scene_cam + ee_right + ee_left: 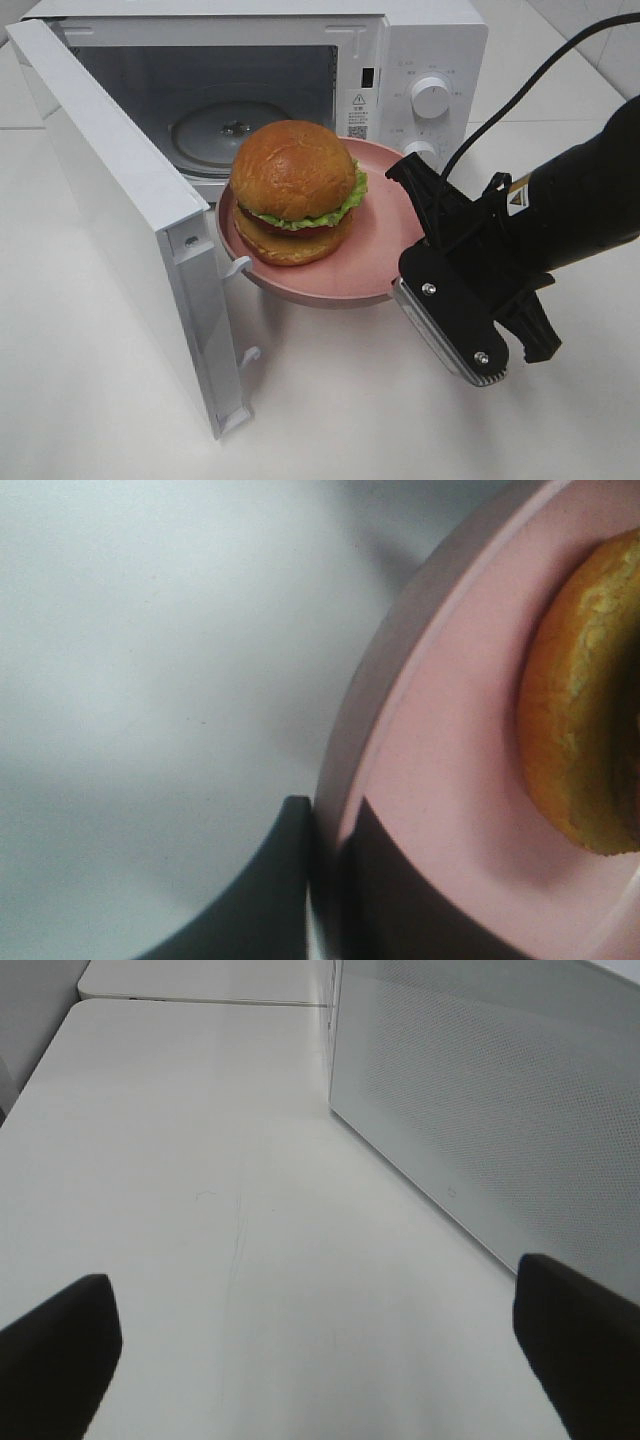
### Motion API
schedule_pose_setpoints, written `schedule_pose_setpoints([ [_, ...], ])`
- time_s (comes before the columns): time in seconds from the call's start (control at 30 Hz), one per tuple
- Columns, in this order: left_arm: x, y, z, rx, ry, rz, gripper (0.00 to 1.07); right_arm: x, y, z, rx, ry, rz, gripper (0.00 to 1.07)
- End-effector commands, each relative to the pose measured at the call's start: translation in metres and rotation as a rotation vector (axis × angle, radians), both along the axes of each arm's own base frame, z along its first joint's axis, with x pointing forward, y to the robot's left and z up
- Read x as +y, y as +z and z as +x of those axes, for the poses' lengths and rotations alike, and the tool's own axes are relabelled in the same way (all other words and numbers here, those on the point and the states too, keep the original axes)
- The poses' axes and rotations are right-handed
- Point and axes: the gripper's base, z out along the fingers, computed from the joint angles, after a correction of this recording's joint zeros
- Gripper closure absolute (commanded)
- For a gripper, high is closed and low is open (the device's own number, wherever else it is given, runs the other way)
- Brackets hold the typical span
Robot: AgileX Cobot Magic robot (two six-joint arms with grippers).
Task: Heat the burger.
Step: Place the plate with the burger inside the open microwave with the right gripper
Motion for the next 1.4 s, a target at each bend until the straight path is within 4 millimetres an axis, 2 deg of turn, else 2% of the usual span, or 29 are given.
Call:
schedule_pose_setpoints([
  [0.03, 0.0, 0.0, -0.002, -0.018, -0.002, 0.0, 0.07, 0.006, 0.008, 0.01, -0.06, -0.01, 0.039, 1.07],
  [0.23, 0.0, 0.0, -0.002, -0.018, -0.002, 0.001, 0.07, 0.023, 0.005, 0.017, -0.053, 0.025, 0.036, 1.07],
  [0.7, 0.0, 0.0, -0.002, -0.018, -0.002, 0.001, 0.07, 0.044, 0.003, 0.044, -0.023, 0.022, 0.037, 1.07],
  [0.97, 0.0, 0.0, -0.002, -0.018, -0.002, 0.001, 0.07, 0.059, 0.008, 0.061, 0.021, 0.038, 0.023, 1.07],
  [1.03, 0.0, 0.0, -0.002, -0.018, -0.002, 0.001, 0.07, 0.067, 0.012, 0.071, 0.019, 0.042, 0.028, 1.07],
  [1.4, 0.0, 0.0, -0.002, -0.018, -0.002, 0.001, 0.07, 0.082, 0.015, 0.09, 0.023, 0.037, 0.04, 1.07],
])
